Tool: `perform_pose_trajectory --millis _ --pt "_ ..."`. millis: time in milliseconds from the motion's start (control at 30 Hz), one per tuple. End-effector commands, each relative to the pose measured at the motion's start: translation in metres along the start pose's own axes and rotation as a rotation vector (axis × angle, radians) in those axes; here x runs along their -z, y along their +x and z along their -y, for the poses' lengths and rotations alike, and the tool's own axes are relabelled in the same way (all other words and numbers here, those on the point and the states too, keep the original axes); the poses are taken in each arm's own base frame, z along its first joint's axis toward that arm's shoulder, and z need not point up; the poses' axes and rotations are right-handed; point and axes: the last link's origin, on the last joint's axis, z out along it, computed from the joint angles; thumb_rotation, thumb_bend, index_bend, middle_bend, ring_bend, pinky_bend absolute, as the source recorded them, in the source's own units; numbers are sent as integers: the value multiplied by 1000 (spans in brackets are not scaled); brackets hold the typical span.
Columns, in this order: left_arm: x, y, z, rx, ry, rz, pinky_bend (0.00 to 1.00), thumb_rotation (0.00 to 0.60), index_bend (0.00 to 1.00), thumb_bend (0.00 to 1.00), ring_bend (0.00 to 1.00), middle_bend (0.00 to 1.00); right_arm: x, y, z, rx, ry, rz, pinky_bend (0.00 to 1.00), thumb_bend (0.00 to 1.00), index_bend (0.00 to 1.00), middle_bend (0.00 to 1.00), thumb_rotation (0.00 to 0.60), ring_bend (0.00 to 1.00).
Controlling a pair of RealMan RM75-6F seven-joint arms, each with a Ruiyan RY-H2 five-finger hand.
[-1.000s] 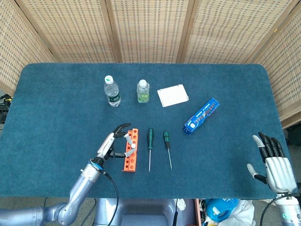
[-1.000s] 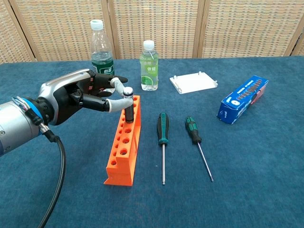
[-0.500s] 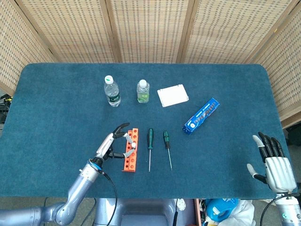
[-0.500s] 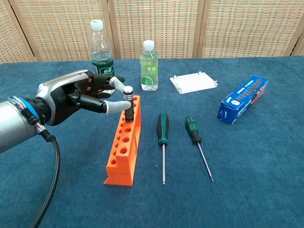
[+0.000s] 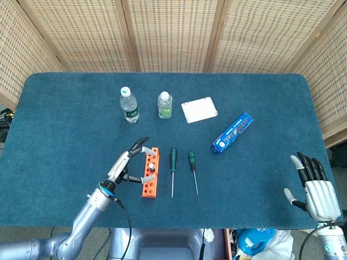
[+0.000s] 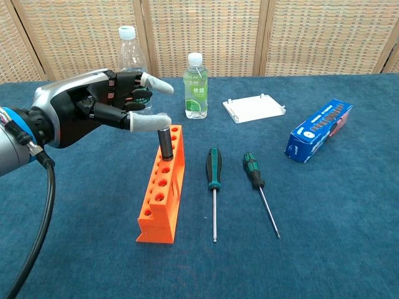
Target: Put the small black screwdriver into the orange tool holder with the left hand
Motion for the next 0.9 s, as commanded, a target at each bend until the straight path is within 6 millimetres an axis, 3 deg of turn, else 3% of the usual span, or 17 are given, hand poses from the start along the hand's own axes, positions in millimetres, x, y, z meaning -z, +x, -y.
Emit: perform_pose_trajectory --millis 33,300,533,733,900 --pt "2 0 -2 6 -4 2 0 600 339 187 0 54 0 0 0 2 0 0 0 283 0 0 600 0" --pt "8 16 -19 -13 -81 -44 0 600 338 248 0 53 0 1 -1 4 -3 -1 0 283 0 0 600 0" --pt "31 51 -26 -245 -163 -148 0 600 335 255 0 42 0 1 -1 8 -1 -2 0 283 0 0 600 0" --pt "69 84 4 -701 -125 -265 0 600 337 254 0 34 1 0 0 20 0 0 0 283 0 0 600 0" --pt "103 101 28 -889 -10 -315 0 600 291 236 0 4 0 -1 3 27 2 -4 0 283 0 0 600 0"
